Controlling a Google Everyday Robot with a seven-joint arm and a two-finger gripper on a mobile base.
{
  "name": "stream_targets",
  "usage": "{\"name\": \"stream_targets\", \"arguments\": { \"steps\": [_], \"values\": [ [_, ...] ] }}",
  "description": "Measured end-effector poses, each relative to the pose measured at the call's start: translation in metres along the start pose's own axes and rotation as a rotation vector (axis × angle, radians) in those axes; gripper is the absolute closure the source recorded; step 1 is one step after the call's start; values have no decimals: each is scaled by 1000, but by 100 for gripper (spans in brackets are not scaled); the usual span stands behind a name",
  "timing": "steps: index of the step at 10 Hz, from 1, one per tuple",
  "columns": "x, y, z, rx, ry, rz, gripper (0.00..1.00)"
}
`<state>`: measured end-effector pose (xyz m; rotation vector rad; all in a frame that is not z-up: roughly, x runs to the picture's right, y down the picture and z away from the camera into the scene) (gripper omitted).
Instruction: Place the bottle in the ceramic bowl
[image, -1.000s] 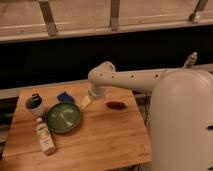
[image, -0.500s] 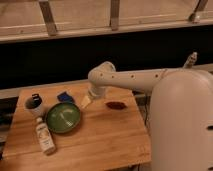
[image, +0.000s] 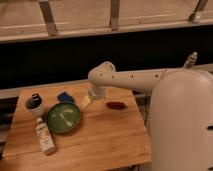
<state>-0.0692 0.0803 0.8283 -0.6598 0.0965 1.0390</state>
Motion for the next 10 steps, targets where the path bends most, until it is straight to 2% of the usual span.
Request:
{"name": "stream_targets", "arguments": {
  "steps": [2, 4, 6, 7, 8, 9, 10],
  "values": [
    [-2, 0, -1, 3, -3, 4, 20],
    [-16, 13, -6, 16, 6, 17, 20],
    [-36, 50, -5, 25, 29, -9, 20],
    [-45, 85, -7, 23, 22, -32, 20],
    [-45, 109, -9, 14, 17, -54, 20],
    [-46, 120, -10, 8, 13, -67, 20],
    [-46, 116, -10, 15, 12, -64, 20]
  ]
}}
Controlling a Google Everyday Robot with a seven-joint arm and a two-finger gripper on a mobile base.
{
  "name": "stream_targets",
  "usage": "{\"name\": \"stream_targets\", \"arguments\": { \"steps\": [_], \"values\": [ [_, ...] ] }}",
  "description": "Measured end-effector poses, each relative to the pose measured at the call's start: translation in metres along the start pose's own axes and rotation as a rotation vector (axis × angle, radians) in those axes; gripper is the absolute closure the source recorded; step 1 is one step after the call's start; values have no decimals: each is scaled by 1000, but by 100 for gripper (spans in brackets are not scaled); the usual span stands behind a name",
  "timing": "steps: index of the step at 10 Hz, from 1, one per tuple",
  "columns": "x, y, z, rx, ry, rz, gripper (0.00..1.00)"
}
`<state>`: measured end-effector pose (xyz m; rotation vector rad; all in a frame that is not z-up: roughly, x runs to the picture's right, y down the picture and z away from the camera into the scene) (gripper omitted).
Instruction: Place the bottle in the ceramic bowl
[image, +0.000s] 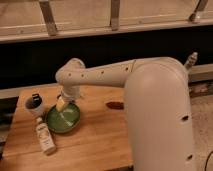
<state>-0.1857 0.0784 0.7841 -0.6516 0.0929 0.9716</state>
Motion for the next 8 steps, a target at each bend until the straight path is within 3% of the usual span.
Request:
{"name": "stream_targets", "arguments": {
  "steps": [3, 5, 8],
  "values": [
    [-1, 0, 3, -10, 12, -2, 20],
    [-1, -2, 8, -16, 69, -46, 20],
    [11, 36, 3, -4, 129, -142, 20]
  ]
}}
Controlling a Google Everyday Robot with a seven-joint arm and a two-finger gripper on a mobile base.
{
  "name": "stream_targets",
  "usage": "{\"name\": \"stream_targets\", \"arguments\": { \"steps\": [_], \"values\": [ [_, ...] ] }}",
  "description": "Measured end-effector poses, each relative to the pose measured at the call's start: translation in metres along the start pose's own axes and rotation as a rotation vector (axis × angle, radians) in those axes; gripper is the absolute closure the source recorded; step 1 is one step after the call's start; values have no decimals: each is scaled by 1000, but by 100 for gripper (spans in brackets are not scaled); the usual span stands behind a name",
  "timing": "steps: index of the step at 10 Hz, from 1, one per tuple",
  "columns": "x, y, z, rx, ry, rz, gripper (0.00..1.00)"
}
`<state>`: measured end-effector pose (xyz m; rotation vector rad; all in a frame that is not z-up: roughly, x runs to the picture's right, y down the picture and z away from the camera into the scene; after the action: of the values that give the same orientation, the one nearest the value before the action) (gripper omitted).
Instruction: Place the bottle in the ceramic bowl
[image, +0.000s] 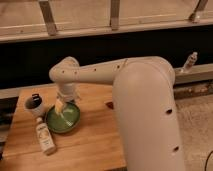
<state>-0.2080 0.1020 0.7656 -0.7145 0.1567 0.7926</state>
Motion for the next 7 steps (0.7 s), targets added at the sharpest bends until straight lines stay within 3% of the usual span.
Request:
{"name": "stream_targets", "arguments": {
  "steps": [2, 4, 5, 6, 7],
  "values": [
    [16, 37, -6, 17, 16, -41, 20],
    [38, 72, -9, 1, -23, -31, 20],
    [47, 85, -8, -17, -88, 24, 20],
    [61, 99, -4, -48, -167, 120, 20],
    [70, 109, 0, -76, -206, 167, 20]
  ]
}}
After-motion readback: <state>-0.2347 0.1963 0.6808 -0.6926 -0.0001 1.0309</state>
